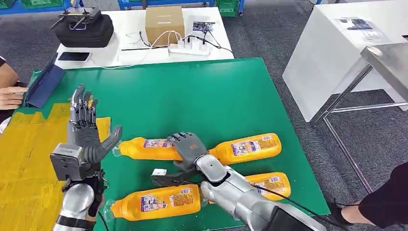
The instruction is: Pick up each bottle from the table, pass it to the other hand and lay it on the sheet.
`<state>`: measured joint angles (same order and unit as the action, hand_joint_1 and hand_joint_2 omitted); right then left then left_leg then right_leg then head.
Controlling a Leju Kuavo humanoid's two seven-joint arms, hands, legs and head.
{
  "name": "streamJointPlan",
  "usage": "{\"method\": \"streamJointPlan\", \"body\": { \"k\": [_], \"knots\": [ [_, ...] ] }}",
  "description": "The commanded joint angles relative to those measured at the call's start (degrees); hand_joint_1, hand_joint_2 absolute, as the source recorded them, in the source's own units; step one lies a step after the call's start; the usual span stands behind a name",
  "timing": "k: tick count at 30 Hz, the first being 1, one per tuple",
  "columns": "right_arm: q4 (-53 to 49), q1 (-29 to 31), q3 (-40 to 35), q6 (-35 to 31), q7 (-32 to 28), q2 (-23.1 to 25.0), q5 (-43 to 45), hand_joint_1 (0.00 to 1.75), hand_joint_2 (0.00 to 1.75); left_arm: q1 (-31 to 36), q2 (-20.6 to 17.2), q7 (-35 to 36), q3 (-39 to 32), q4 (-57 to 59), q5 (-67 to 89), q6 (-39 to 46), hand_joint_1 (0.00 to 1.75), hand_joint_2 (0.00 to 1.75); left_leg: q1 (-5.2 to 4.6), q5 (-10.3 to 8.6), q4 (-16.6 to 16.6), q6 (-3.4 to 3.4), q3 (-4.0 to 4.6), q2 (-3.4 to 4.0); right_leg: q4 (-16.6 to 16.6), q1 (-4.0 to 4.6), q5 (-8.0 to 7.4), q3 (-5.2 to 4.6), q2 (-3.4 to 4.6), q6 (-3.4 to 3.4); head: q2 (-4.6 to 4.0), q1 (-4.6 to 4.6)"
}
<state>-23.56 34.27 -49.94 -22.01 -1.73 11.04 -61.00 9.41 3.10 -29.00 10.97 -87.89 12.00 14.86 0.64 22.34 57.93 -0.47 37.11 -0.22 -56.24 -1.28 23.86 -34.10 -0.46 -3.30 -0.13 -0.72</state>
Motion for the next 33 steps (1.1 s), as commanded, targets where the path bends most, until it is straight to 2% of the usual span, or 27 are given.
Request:
{"method": "streamJointPlan", "body": {
  "k": [1, 3, 4, 5, 7, 16, 18, 20, 22, 23, 24, 26, 27, 29, 33],
  "knots": [
    [0.08, 0.24, 3.81, 1.49, 0.31, -1.13, 0.02, 1.48, 1.75, -0.83, -1.41, 0.00, 0.42, -1.50, -0.06, -0.30, 0.00, 1.75, 0.01, 0.04, 0.00, 0.00, -0.09, 0.04, -0.01, 0.02, 0.03, 0.08, 0.04, 0.11, 0.00, 0.00],
    [1.09, 0.49, 3.87, 3.02, 0.88, -0.88, -0.41, 1.48, 1.75, -0.71, -1.32, -0.20, 0.17, -0.93, -0.28, -0.58, 0.00, 1.75, 0.02, 0.05, 0.02, 0.00, -0.13, 0.01, -0.02, 0.04, 0.06, 0.13, 0.01, 0.14, 0.00, 0.00],
    [1.24, 0.31, 4.45, 3.00, 1.27, -0.80, -0.40, 1.61, 1.75, -0.71, -1.22, -0.27, 0.03, -0.67, -0.33, -0.70, 0.00, 1.75, 0.01, 0.02, 0.00, 0.00, -0.09, -0.01, -0.01, 0.03, 0.04, 0.08, -0.02, 0.12, 0.00, 0.00],
    [1.33, 0.15, 4.94, 2.94, 1.31, -0.77, -0.17, 1.61, 1.75, -0.73, -1.20, -0.30, -0.03, -0.52, -0.34, -0.75, 0.00, 1.75, 0.02, 0.06, 0.02, 0.00, -0.16, -0.02, -0.03, 0.04, 0.08, 0.16, -0.02, 0.17, 0.00, 0.00],
    [1.23, -0.21, 6.15, 1.33, 1.45, -0.77, -0.26, 1.71, 1.75, -0.80, -1.12, -0.37, -0.25, -0.37, -0.35, -0.91, 0.00, 1.75, 0.02, 0.06, -0.01, 0.00, -0.20, -0.01, 0.01, 0.05, 0.07, 0.21, -0.01, 0.18, 0.00, 0.00],
    [1.23, -0.21, 6.15, 1.33, 1.45, -0.77, -0.26, 1.71, 1.75, -0.80, -1.12, -0.37, -0.25, -0.37, -0.35, -0.91, 0.00, 1.75, 0.01, 0.01, -0.03, 0.00, -0.07, -0.02, 0.02, 0.02, 0.02, 0.08, -0.02, 0.08, 0.00, 0.00],
    [0.38, -0.65, 7.92, -0.72, 1.97, -0.84, 0.20, 1.75, 1.75, -1.02, -1.11, -0.29, -0.45, -0.61, -0.36, -1.19, 0.00, 1.75, 0.01, 0.03, -0.02, 0.00, -0.11, -0.01, 0.01, 0.03, 0.04, 0.12, -0.01, 0.11, 0.00, 0.00],
    [-2.93, -2.35, 12.79, -7.62, 1.04, -0.96, 2.94, 1.75, 1.75, -1.78, -0.96, 0.11, -1.05, -1.12, -0.34, -1.42, 0.00, 1.75, 0.02, 0.05, -0.01, 0.00, -0.16, 0.01, 0.01, 0.04, 0.06, 0.17, 0.01, 0.15, 0.00, 0.00],
    [-9.24, -5.55, 18.23, -17.79, -3.85, -1.04, 5.81, 1.75, 1.75, -2.79, -0.75, 0.73, -1.38, -1.52, -0.27, -2.42, 0.00, 1.75, 0.01, 0.05, -0.01, 0.00, -0.14, 0.01, 0.00, 0.03, 0.06, 0.14, 0.01, 0.14, 0.00, 0.00],
    [-20.99, -10.99, 25.73, -17.99, -8.02, -1.01, 2.74, 1.75, 1.75, -2.86, -0.61, 1.01, -0.80, -1.06, -0.10, -3.48, 0.00, 1.75, 0.03, 0.11, 0.00, 0.00, -0.23, 0.01, 0.00, 0.05, 0.10, 0.24, 0.02, 0.19, 0.00, 0.00],
    [-24.17, -12.72, 28.35, -17.99, -9.76, -0.30, 1.49, 1.75, 1.75, -2.88, -0.61, 1.03, -0.50, -0.80, 0.08, -3.66, 0.00, 1.75, 0.04, 0.14, 0.03, 0.00, -0.24, 0.02, -0.01, 0.06, 0.13, 0.26, 0.03, 0.21, 0.00, 0.00],
    [-34.01, -18.43, 37.77, -17.99, -17.95, 3.56, -2.24, 1.75, 1.75, -2.39, -0.70, 1.17, 1.28, 0.41, 0.90, -4.86, 0.00, 1.75, 0.05, 0.16, 0.02, 0.01, -0.17, -0.01, -0.01, 0.08, 0.15, 0.21, 0.00, 0.20, 0.00, 0.00],
    [-37.36, -20.23, 40.19, -17.99, -21.66, 5.33, -1.24, 1.75, 1.75, -2.14, -0.50, 1.23, 2.29, 0.82, 1.30, -5.07, 0.00, 1.75, 0.05, 0.18, 0.02, 0.01, -0.23, 0.00, -0.02, 0.08, 0.19, 0.25, 0.00, 0.23, 0.00, 0.00],
    [-41.79, -22.50, 43.52, -17.99, -27.58, 8.08, 2.76, 1.75, 1.75, -1.61, 0.45, 1.25, 3.95, 1.05, 1.45, -5.15, 0.00, 1.75, 0.03, 0.13, 0.05, 0.04, -0.04, -0.05, -0.10, 0.05, 0.17, 0.05, -0.06, 0.19, 0.00, 0.00],
    [-45.20, -24.60, 42.04, -17.99, -30.50, 8.11, 8.32, 1.75, 1.75, -1.08, 1.04, 1.63, 5.87, 0.69, 0.68, -4.31, 0.00, 1.75, -0.01, 0.03, 0.02, 0.00, 0.15, -0.26, -0.06, 0.03, 0.14, -0.08, -0.26, 0.13, 0.00, 0.00]
  ]
}}
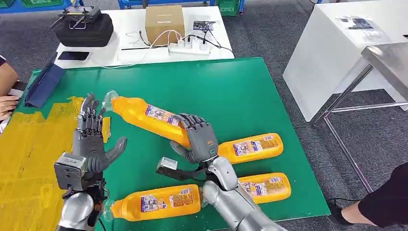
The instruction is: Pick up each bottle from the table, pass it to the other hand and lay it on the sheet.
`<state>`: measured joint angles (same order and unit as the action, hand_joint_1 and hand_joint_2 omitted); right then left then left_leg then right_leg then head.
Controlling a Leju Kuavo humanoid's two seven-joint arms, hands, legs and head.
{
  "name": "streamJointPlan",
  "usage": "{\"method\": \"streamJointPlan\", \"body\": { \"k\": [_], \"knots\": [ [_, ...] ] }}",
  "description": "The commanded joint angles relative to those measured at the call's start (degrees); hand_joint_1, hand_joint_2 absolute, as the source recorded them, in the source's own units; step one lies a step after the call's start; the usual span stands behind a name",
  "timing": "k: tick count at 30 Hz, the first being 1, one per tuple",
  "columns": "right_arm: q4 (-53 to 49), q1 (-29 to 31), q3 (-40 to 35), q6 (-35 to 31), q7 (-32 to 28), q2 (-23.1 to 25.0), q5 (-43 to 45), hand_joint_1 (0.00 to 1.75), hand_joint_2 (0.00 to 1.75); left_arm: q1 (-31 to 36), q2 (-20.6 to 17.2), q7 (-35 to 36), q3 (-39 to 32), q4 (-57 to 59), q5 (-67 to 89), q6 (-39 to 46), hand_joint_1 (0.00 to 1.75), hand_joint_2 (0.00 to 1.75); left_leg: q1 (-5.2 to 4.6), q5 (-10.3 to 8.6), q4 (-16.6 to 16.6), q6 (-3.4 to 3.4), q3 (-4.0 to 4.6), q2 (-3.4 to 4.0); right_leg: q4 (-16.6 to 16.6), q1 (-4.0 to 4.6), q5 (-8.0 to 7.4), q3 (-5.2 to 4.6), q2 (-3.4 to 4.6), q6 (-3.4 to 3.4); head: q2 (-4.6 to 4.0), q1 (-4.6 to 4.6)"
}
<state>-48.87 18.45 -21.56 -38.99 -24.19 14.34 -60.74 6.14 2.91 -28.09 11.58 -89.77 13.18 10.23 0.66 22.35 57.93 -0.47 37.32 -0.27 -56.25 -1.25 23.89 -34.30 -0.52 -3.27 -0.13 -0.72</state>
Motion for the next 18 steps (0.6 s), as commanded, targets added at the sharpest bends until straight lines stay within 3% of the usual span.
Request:
{"method": "streamJointPlan", "body": {
  "k": [1, 8, 18],
  "knots": [
    [-21.70, -9.77, 14.05, -1.01, -9.13, 5.22, 8.11, 1.75, 1.75, 2.40, 0.84, 1.14, 5.89, 2.63, -0.55, 0.43, 0.00, 1.75, 0.03, 0.09, 0.06, -0.02, -0.20, -0.26, -0.03, 0.05, 0.17, 0.29, -0.25, 0.15, 0.00, 0.00],
    [-30.71, -14.74, 13.00, -1.01, -15.13, 5.66, 13.45, 1.75, 1.75, 2.53, 0.67, 2.34, 6.78, 2.76, -2.14, -0.04, 0.00, 1.75, 0.01, 0.10, 0.03, 0.03, -0.18, -0.20, -0.02, 0.02, 0.14, 0.17, -0.22, 0.18, 0.00, 0.00],
    [-25.69, -14.31, 9.83, -1.01, -15.28, 5.66, 7.58, 1.75, 1.75, 3.95, -0.65, 2.90, 9.08, 2.06, -6.46, -5.25, 0.00, 1.75, 0.03, 0.10, 0.01, 0.03, -0.24, -0.06, 0.01, 0.04, 0.10, 0.21, -0.08, 0.17, 0.00, 0.00]
  ]
}}
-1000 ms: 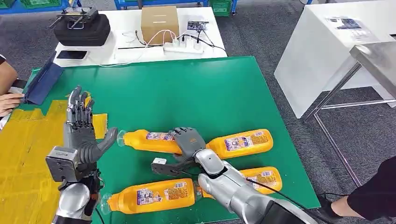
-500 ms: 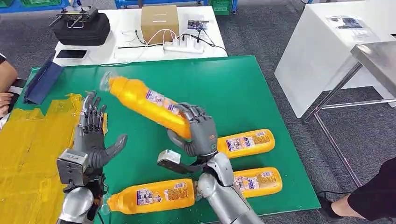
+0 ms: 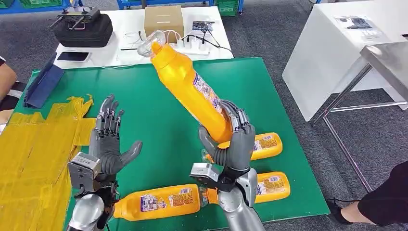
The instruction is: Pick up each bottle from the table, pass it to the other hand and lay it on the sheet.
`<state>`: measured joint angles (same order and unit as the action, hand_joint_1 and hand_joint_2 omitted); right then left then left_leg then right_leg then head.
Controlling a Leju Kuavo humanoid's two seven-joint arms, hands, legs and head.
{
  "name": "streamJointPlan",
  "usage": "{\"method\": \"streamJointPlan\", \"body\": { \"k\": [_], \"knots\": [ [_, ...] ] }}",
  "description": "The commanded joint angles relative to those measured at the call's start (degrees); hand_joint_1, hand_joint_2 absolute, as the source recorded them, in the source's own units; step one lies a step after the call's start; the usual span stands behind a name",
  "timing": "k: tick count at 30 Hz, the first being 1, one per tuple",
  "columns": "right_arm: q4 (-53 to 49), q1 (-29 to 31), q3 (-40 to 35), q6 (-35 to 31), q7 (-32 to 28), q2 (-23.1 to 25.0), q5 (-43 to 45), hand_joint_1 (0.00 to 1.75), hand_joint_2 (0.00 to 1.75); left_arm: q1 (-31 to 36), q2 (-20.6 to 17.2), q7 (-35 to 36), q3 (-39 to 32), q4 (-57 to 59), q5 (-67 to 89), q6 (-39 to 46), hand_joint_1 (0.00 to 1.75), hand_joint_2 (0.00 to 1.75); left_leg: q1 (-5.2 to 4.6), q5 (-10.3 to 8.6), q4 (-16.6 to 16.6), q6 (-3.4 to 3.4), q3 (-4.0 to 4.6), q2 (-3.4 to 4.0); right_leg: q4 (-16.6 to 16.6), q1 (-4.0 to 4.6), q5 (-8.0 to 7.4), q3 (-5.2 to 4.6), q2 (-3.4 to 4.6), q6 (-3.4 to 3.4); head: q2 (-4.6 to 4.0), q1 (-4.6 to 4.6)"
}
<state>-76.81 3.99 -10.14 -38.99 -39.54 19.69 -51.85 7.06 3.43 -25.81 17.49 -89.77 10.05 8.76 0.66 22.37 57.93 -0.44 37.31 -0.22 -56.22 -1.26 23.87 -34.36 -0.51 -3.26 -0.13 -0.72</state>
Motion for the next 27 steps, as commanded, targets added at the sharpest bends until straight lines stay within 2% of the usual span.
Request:
{"method": "streamJointPlan", "body": {
  "k": [1, 5, 6, 9, 11, 13, 14, 27],
  "knots": [
    [2.25, 0.15, -1.58, -1.01, 0.07, 0.31, -1.31, 1.75, 1.75, 3.03, -1.18, 0.63, 3.18, 2.06, -3.33, -3.78, 0.00, 1.75, 0.03, 0.08, 0.01, 0.00, -0.23, -0.11, -0.01, 0.05, 0.12, 0.27, -0.10, 0.16, 0.00, 0.00],
    [3.42, 0.61, -2.33, -1.01, 0.64, 0.30, -1.69, 1.75, 1.75, 3.14, -1.58, 0.67, 3.45, 1.73, -4.64, -4.96, 0.00, 1.75, 0.03, 0.05, -0.01, 0.00, -0.17, -0.04, 0.01, 0.05, 0.06, 0.19, -0.03, 0.13, 0.00, 0.00],
    [12.42, 2.96, -14.74, -1.01, -0.46, -3.98, -3.72, 1.75, 1.75, 6.07, -4.46, 1.40, 5.53, 2.21, -24.27, -26.53, 0.00, 1.75, 0.04, 0.06, -0.02, 0.01, -0.22, 0.05, 0.03, 0.06, 0.04, 0.22, 0.07, 0.15, 0.00, 0.00],
    [12.65, 2.96, -15.01, -1.01, -0.46, -4.04, -4.36, 1.75, 1.75, 6.18, -4.52, 1.47, 5.61, 2.17, -24.41, -26.79, 0.00, 1.75, 0.07, 0.12, -0.04, 0.02, -0.38, 0.12, 0.05, 0.10, 0.08, 0.40, 0.15, 0.22, 0.00, 0.00],
    [13.09, 2.98, -15.33, -1.01, -0.46, -4.13, -5.10, 1.75, 1.75, 6.36, -4.56, 1.55, 5.80, 2.13, -24.44, -26.95, 0.00, 1.75, 0.04, 0.02, -0.05, 0.01, -0.18, 0.00, 0.04, 0.05, 0.02, 0.22, 0.00, 0.11, 0.00, 0.00],
    [13.01, 2.78, -15.65, -1.01, -0.46, -4.19, -7.47, 1.75, 1.75, 6.83, -4.71, 2.27, 6.30, 2.82, -24.75, -27.50, 0.00, 1.75, 0.07, 0.13, -0.04, 0.01, -0.45, -0.02, 0.03, 0.10, 0.14, 0.49, -0.01, 0.25, 0.00, 0.00],
    [12.35, 2.39, -15.45, -1.01, -0.46, -4.03, -9.80, 1.75, 1.75, 7.15, -4.75, 2.74, 6.47, 3.54, -24.83, -27.53, 0.00, 1.75, 0.06, 0.05, -0.04, 0.00, -0.23, -0.03, 0.05, 0.07, 0.06, 0.29, -0.02, 0.14, 0.00, 0.02],
    [12.35, 2.39, -15.45, -1.01, -0.46, -4.03, -9.80, 1.75, 1.75, 7.15, -4.75, 2.74, 6.47, 3.54, -24.83, -27.53, 0.00, 1.75, 0.06, 0.05, -0.04, 0.01, -0.25, -0.05, 0.06, 0.07, 0.08, 0.30, -0.05, 0.16, 0.00, 0.00]
  ]
}}
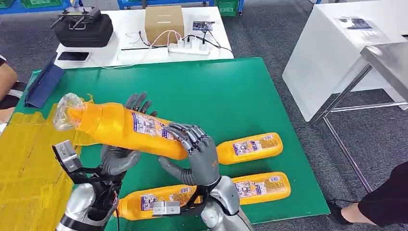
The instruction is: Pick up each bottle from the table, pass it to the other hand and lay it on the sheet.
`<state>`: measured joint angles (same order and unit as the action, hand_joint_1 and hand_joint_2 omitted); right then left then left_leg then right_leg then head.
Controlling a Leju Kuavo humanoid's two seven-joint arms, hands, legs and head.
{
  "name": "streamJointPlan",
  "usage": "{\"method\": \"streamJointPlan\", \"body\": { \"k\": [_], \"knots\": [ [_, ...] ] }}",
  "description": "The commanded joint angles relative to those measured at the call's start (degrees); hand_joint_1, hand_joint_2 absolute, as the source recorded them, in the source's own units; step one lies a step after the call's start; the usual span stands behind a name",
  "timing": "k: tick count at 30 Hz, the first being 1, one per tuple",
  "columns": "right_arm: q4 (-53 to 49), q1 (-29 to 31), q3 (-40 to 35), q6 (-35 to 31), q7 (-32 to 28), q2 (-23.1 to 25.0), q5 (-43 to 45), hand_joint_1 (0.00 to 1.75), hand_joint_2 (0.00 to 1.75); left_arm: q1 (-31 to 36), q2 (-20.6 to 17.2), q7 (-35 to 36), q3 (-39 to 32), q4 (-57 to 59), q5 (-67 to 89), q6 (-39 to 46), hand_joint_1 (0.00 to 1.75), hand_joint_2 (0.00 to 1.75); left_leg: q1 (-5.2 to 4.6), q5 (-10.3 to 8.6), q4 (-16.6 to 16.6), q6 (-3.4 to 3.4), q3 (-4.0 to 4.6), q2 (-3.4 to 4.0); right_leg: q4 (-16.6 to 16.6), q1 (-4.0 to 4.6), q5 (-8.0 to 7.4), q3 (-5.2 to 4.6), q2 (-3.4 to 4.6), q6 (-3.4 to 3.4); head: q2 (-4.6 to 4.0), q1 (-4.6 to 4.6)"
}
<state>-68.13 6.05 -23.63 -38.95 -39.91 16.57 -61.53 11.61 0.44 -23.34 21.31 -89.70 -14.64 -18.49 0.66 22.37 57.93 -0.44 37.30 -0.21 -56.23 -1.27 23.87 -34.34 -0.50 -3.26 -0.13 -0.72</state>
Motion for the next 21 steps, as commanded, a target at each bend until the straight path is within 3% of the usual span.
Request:
{"method": "streamJointPlan", "body": {
  "k": [1, 21],
  "knots": [
    [3.67, 0.33, -1.97, -1.05, -0.09, -0.91, -0.12, 1.75, 1.75, 2.60, -1.75, 0.27, 2.65, 3.48, -0.13, -0.27, 0.00, 1.75, 0.03, 0.05, -0.05, 0.01, -0.23, -0.05, 0.06, 0.05, 0.07, 0.26, -0.05, 0.13, 0.00, 0.00],
    [3.67, 0.33, -1.97, -1.05, -0.09, -0.91, -0.12, 1.75, 1.75, 2.60, -1.75, 0.27, 2.65, 3.48, -0.13, -0.27, 0.00, 1.75, 0.03, 0.01, -0.03, 0.00, -0.09, -0.03, 0.04, 0.03, 0.02, 0.11, -0.03, 0.07, 0.00, 0.00]
  ]
}}
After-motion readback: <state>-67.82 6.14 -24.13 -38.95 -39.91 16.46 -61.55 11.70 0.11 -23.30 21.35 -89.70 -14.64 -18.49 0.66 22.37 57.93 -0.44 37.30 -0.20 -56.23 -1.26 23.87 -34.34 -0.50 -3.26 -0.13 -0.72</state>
